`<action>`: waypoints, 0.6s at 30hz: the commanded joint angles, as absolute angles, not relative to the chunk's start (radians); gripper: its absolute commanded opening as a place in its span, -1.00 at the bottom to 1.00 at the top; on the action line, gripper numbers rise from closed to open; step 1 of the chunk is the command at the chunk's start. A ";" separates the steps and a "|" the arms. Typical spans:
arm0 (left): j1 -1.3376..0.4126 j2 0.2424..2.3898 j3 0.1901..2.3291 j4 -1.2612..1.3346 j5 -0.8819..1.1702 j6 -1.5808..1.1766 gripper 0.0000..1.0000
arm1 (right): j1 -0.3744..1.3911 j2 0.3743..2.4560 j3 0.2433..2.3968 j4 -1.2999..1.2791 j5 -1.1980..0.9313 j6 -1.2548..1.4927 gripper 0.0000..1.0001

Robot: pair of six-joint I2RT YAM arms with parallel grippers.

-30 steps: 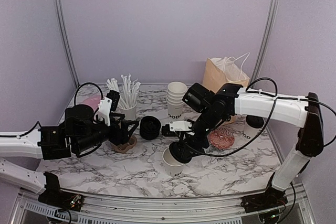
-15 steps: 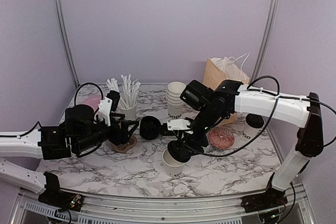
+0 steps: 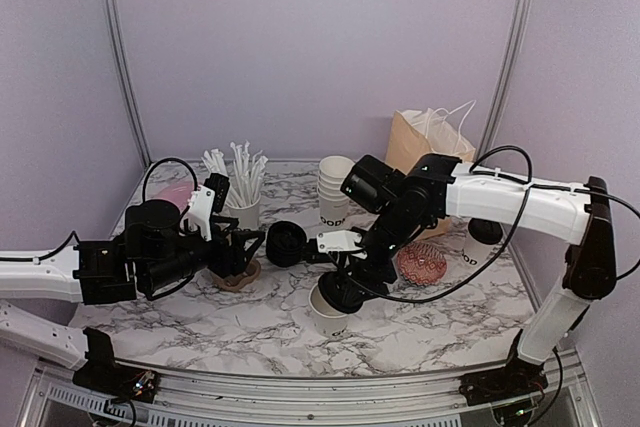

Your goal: Pack the takeout coffee

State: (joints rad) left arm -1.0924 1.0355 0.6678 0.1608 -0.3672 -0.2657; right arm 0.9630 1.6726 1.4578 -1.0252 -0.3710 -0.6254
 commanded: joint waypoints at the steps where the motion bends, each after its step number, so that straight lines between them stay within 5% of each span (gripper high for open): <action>1: -1.090 1.032 0.657 0.199 -0.364 -0.264 0.40 | 0.973 1.695 1.507 -1.037 -0.373 -0.624 0.33; 14: -1.089 1.028 0.642 0.204 -0.365 -0.270 0.40 | 0.991 1.741 1.528 -1.037 -0.375 -0.618 0.33; 18: -1.089 1.024 0.636 0.204 -0.372 -0.271 0.40 | 1.017 1.748 1.533 -1.042 -0.347 -0.622 0.46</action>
